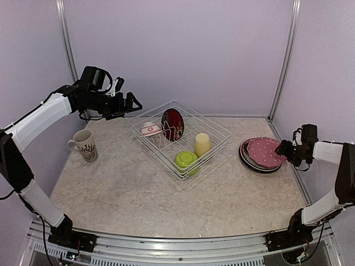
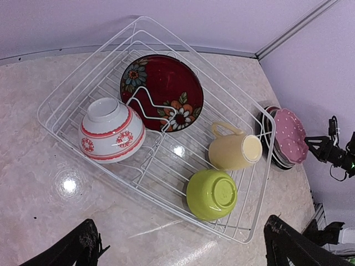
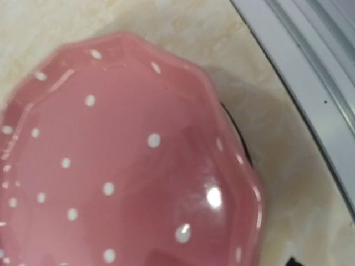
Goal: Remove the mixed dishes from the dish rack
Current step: Adjust the plate on the plate, then grab the plate from the dish rack.
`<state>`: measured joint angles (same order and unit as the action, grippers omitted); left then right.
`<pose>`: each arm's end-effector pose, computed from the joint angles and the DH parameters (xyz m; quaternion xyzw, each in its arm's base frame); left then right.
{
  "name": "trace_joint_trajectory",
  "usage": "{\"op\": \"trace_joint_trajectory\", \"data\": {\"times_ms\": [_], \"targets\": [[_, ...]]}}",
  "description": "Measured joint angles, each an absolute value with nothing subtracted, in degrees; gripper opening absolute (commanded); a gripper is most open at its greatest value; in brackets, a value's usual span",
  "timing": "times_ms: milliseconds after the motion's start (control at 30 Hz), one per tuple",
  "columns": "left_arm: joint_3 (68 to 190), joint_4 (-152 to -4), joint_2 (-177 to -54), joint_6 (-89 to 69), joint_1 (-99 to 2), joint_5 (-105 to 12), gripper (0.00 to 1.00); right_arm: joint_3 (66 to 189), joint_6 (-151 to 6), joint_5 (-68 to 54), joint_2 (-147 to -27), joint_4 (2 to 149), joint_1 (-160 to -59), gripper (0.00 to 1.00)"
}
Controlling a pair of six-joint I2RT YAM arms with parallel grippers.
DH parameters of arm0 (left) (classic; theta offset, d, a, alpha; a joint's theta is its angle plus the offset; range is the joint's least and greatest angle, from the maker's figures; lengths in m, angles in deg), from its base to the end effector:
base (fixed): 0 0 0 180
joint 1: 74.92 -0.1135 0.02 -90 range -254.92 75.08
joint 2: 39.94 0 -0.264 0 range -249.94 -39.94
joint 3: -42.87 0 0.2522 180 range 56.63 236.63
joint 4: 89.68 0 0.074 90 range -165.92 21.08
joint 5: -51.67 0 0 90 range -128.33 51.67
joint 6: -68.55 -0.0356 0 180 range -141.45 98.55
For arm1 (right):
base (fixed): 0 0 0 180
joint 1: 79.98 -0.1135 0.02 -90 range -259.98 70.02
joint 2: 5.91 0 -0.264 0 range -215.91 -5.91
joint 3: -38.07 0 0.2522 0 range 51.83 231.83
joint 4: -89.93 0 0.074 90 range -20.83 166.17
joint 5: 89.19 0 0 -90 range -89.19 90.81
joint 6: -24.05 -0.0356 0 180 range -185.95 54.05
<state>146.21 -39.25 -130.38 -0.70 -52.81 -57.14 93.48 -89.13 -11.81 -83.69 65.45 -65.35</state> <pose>0.3230 -0.1436 0.3682 0.0827 0.8840 -0.2958 0.3524 0.2649 -0.0611 0.1962 0.2612 0.8875 0.1292 0.3569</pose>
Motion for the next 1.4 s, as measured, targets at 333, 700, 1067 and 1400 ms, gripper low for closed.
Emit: {"op": "trace_joint_trajectory", "data": {"times_ms": [333,700,1067,1400], "targets": [[146.95,-38.53,-130.38,-0.74,-52.53,-56.37,0.99,94.18,-88.65,-10.15,-88.43,66.54,-70.13,0.59],[147.04,-37.92,-130.38,-0.76,-52.38,-56.24,0.99,96.85,-88.32,-2.37,-87.23,62.85,-73.61,0.85],[147.10,-37.72,-130.38,-0.74,-52.38,-56.33,0.99,107.53,-82.42,10.02,-81.99,61.84,-91.36,1.00],[147.13,-37.66,-130.38,-0.74,-52.35,-56.13,0.99,126.66,-81.24,11.16,-100.19,68.75,-106.59,0.99]]}}
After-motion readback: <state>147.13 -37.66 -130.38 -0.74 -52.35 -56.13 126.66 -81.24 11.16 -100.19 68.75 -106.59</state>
